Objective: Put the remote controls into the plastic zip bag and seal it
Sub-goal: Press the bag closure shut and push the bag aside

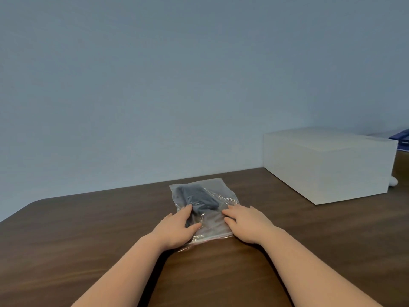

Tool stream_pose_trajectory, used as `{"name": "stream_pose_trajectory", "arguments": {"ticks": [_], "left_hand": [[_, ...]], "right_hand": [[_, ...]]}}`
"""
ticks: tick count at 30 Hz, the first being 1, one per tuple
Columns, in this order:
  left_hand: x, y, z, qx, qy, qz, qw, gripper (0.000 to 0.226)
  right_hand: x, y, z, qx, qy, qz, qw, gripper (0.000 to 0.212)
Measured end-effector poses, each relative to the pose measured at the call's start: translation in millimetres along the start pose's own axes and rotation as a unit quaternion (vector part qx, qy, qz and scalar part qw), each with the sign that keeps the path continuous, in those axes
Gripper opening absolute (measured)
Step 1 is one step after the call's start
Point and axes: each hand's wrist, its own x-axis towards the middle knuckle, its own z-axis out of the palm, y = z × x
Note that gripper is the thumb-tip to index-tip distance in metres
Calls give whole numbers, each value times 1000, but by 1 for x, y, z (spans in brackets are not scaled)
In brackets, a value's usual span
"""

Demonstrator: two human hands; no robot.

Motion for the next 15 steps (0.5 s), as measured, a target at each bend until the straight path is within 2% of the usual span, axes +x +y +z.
{"name": "stream_pose_trajectory", "arguments": {"ticks": [9,15], "left_hand": [[63,45,20,8,-25,52,998,59],[101,76,32,9,-33,83,996,53]], "right_hand": [[1,66,-19,-24,10,49,998,40],[13,107,-29,-37,23,85,995,39]]}}
